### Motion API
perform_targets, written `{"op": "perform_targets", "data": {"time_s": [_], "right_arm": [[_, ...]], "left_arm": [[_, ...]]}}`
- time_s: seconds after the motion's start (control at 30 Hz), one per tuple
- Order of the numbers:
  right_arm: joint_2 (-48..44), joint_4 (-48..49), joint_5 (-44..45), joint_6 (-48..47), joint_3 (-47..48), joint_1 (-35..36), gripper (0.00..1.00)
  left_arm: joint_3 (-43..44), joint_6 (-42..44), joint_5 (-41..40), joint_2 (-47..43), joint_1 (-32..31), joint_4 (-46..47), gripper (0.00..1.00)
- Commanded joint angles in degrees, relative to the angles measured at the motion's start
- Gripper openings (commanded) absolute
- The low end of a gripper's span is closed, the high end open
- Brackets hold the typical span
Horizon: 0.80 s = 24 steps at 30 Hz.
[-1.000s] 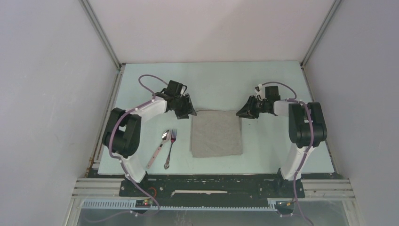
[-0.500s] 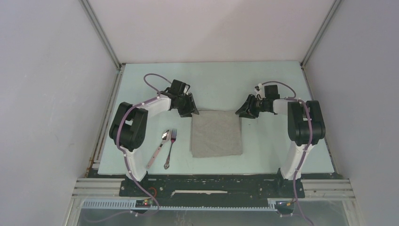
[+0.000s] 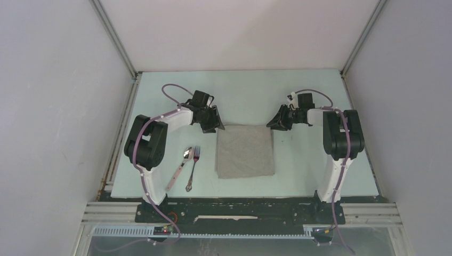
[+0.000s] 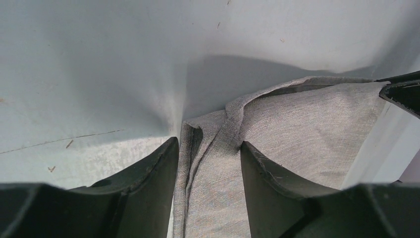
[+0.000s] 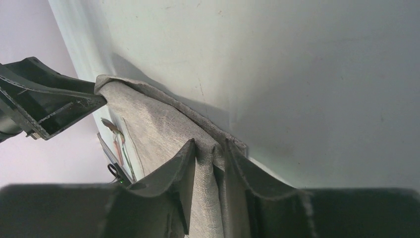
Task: Fold the napkin into a case and place the utensils inside
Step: Smooth out the 2/3-rectangle-folded napkin at the center of the board.
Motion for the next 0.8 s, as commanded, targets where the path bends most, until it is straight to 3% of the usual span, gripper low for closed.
{"op": "perform_targets", "data": {"time_s": [0.0,0.2,0.33,0.57,0.7,0.77], "right_arm": [[0.2,0.2,-0.7,-0.3,2.4,1.0,0.31],[-3.9,-3.6,0.3,-1.7,2.2,1.0,0.09],[-6.1,-3.2,0.3,-1.4,0.4,0.1,0.01],[-7.0,-1.8,-0.3,-0.7,-1.7,-0.9,0.00],[-7.2,-2.0,0.9,-0.8,-2.1,-1.3,0.00],[-7.3,-1.7,1.6,-0.6,-2.9,-1.5,0.00]], "left_arm": [[1.5,1.5,0.2,0.0,0.7,1.3,0.54],[1.0,1.6,0.8,-0.7,1.0,2.1,0.59],[0.8,1.2,3.9,0.0,1.1,4.3,0.60],[0.2,-1.1,8.8,1.9,1.2,9.0,0.50],[0.0,-1.1,7.1,1.1,1.2,8.4,0.36],[-0.3,-0.8,5.9,0.1,1.2,7.8,0.34]]}}
